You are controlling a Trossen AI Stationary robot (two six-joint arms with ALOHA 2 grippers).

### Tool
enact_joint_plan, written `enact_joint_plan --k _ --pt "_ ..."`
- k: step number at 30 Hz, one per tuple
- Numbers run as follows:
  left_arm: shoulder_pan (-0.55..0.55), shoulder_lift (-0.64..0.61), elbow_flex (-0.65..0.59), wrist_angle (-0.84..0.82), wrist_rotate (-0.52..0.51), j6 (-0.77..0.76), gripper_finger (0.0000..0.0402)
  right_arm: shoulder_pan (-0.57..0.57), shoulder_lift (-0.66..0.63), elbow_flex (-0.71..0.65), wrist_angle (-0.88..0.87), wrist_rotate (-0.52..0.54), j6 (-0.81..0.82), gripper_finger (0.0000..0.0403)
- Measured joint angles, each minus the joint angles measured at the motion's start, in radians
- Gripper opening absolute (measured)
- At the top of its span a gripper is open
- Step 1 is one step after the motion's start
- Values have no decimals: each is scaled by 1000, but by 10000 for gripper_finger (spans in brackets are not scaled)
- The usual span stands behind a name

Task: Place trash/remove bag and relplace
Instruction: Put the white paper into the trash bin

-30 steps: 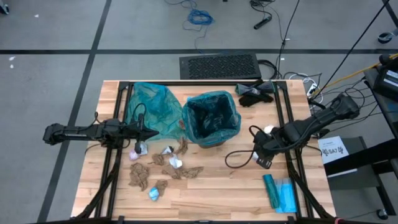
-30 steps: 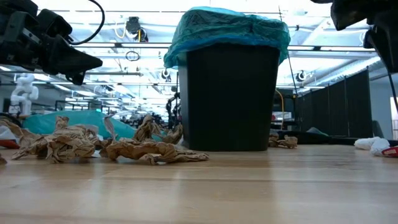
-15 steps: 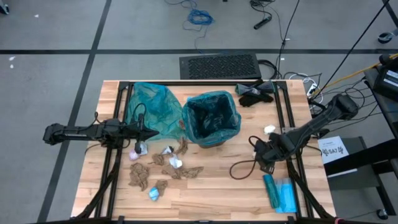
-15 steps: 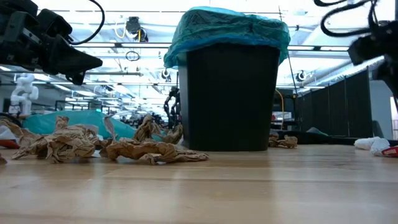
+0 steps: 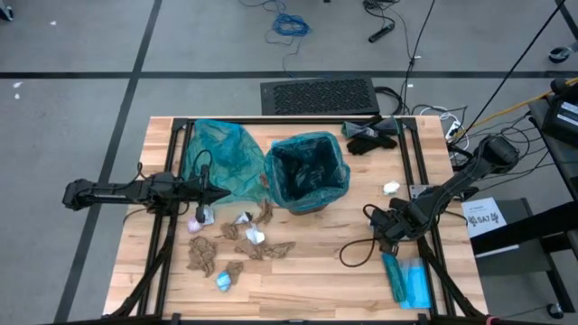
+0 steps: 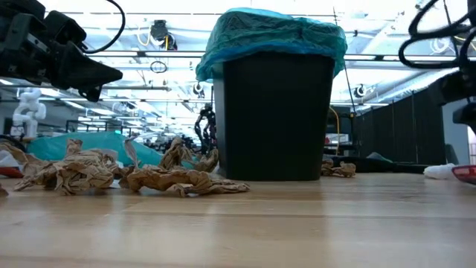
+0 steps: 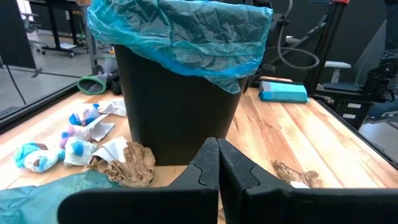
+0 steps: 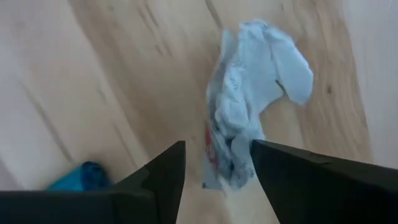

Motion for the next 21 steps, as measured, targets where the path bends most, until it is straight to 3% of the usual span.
enact_joint_plan --k 6,11,16,21 --pt "0 0 0 0 0 0 0 0 -1 -53 71 -1 21 149" --pt "0 0 0 0 0 0 0 0 -3 -65 85 3 73 96" --pt "0 0 0 0 0 0 0 -1 -4 -66 130 -7 253 15" --pt "0 0 0 4 -28 87 0 0 -20 -20 128 -53 416 4"
